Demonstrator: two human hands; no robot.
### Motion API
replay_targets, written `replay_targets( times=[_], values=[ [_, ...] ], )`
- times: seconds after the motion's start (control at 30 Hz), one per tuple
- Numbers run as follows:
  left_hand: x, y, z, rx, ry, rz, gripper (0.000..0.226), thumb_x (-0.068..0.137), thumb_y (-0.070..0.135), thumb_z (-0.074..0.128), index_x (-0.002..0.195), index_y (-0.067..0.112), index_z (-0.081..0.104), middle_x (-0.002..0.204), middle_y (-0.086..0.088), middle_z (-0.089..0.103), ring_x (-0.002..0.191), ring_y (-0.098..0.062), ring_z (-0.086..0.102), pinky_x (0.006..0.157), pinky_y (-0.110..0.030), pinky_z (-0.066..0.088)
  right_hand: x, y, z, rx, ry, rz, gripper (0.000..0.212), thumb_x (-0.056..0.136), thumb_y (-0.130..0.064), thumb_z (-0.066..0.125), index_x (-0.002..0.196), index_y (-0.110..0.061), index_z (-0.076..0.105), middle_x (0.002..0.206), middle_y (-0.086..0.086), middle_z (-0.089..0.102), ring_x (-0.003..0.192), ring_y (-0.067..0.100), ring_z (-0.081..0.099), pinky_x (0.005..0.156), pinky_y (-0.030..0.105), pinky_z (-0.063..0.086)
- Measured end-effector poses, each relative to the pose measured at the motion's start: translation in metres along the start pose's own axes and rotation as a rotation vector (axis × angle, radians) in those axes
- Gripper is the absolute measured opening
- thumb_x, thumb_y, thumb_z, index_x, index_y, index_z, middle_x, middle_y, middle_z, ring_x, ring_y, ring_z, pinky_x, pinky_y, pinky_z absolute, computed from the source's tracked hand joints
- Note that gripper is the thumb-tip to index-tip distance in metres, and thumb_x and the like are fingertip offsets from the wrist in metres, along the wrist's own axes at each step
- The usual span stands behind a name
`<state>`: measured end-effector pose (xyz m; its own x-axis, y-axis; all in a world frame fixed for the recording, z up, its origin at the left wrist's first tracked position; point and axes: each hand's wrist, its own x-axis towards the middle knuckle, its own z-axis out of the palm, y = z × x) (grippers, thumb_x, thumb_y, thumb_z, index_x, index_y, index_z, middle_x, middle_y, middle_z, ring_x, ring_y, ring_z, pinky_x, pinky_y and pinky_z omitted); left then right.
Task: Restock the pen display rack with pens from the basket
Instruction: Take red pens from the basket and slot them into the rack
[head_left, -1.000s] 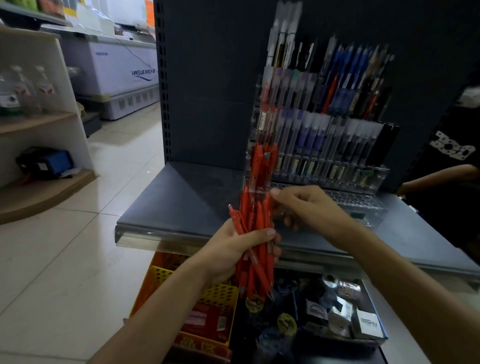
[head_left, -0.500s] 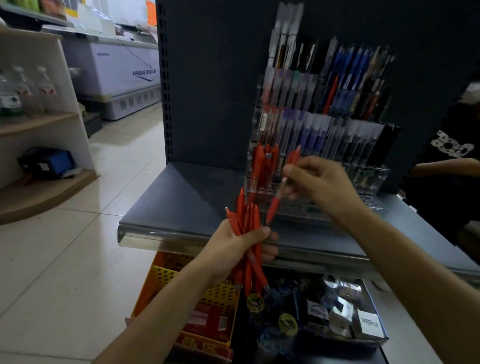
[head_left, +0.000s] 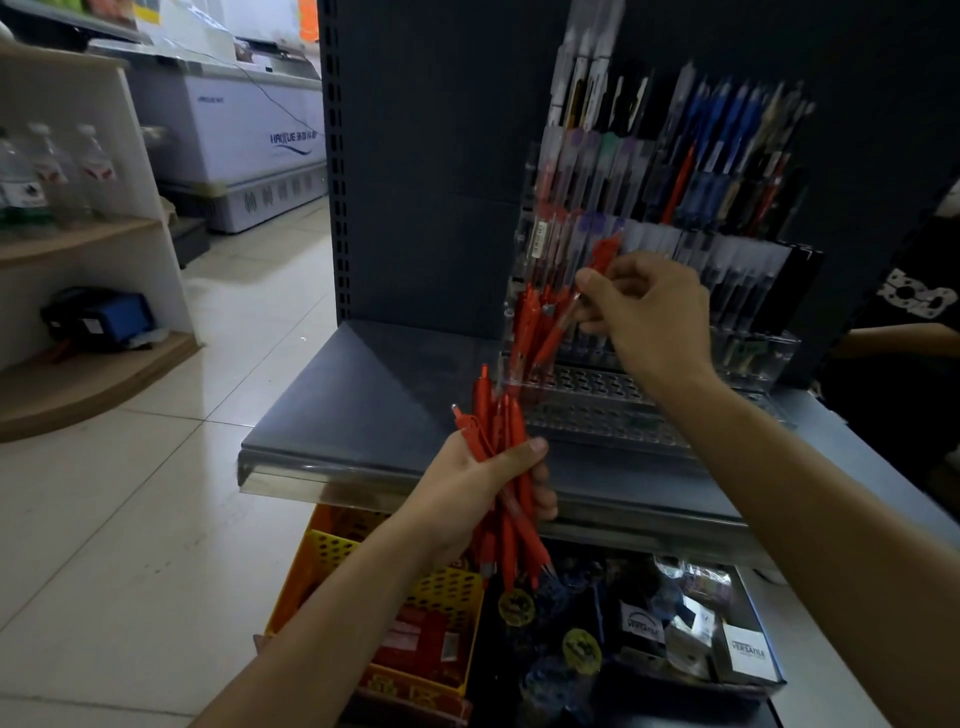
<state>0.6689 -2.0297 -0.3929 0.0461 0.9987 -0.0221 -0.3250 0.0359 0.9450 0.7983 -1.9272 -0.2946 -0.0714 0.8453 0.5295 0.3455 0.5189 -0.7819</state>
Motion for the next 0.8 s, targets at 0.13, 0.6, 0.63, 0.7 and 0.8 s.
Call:
replay_targets(
  times=[0.13,0.6,0.63,0.7,0.8],
  values=[
    [0.0,0.0,0.001,0.002,-0.006,-0.011,0.013,0.092,0.012,0.06,0.083,0.003,0.056,0.069,-0.01,0.061,0.061,-0.023,0.065,0.062,-0.034,0.058,-0.001,0.009,0.004,-0.112,-0.125,0.022,0.014,0.091,-0.024,0.068,0.083,-0.013,0.063,0.075,0.005,0.07,0.069,0.011,0.071,0.069,0.026,0.061],
    [0.002,0.001,0.001,0.009,-0.059,-0.027,0.011,0.094,0.014,0.058,0.086,0.006,0.06,0.071,-0.011,0.063,0.071,-0.025,0.066,0.086,-0.048,0.054,-0.024,0.033,0.015,-0.232,-0.261,0.089,0.018,0.089,-0.034,0.069,0.092,-0.016,0.07,0.084,-0.002,0.069,0.081,0.011,0.067,0.077,0.029,0.058],
    [0.002,0.001,0.001,0.012,-0.065,-0.025,0.01,0.094,0.014,0.058,0.087,0.006,0.059,0.072,-0.011,0.063,0.072,-0.025,0.066,0.087,-0.049,0.053,-0.026,0.032,0.013,-0.23,-0.237,0.083,0.019,0.09,-0.036,0.067,0.089,-0.017,0.069,0.082,-0.002,0.069,0.079,0.012,0.067,0.075,0.028,0.058],
    [0.001,0.002,0.002,0.018,-0.085,-0.023,0.01,0.095,0.014,0.056,0.091,0.005,0.058,0.074,-0.011,0.063,0.075,-0.026,0.065,0.086,-0.046,0.054,-0.032,0.028,0.008,-0.227,-0.242,0.08,0.025,0.092,-0.038,0.063,0.084,-0.015,0.067,0.077,0.002,0.069,0.071,0.014,0.067,0.066,0.028,0.058],
    [0.0,0.001,0.003,-0.021,-0.093,-0.007,0.009,0.095,0.01,0.054,0.1,0.003,0.057,0.078,-0.01,0.062,0.075,-0.024,0.065,0.078,-0.039,0.057,-0.04,0.019,-0.003,-0.103,-0.558,0.171,0.033,0.093,-0.036,0.06,0.084,-0.006,0.068,0.073,0.006,0.068,0.061,0.015,0.063,0.056,0.025,0.054]
  ],
)
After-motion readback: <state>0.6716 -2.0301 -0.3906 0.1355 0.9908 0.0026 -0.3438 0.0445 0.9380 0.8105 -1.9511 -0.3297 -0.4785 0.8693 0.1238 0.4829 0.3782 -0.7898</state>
